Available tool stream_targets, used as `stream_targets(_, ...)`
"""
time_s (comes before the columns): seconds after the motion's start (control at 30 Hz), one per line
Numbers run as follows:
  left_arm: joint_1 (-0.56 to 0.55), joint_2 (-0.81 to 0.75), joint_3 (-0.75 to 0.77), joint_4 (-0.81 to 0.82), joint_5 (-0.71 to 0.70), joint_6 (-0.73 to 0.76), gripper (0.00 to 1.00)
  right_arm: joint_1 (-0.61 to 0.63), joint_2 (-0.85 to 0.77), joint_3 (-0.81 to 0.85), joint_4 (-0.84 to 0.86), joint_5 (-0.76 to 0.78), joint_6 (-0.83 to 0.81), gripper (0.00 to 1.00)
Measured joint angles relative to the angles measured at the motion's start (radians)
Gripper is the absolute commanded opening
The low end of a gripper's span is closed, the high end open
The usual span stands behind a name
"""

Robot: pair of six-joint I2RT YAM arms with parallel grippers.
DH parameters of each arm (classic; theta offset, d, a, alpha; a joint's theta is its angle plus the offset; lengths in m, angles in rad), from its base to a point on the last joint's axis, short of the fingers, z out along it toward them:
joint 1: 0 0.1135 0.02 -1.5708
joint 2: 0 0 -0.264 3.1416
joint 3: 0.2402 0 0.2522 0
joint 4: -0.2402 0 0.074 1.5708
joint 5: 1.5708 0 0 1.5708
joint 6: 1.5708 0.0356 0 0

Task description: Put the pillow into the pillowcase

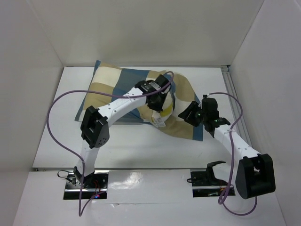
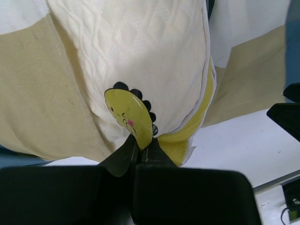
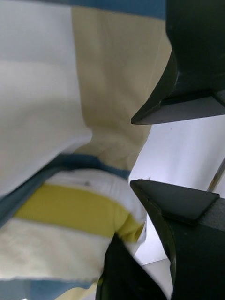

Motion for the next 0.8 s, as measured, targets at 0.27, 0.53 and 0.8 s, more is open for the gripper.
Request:
stream_targets(0.27, 0.150, -0.034, 0.010, -0.003, 0.150, 0.003, 0.00, 0.023, 0.177, 0.070, 0.129, 0.001, 0.023, 0.55)
stream_targets(0.53, 0.164, -0.035, 0.016, -0.006, 0.197, 0.008, 0.00, 0.097, 0.343, 0.214, 0.235, 0.014, 0.026, 0.54)
stream_targets(0.8, 0.164, -0.035, 0.016, -0.005, 0.207, 0.009, 0.00, 0.120, 0.483, 0.301, 0.265, 0.068, 0.027, 0.51)
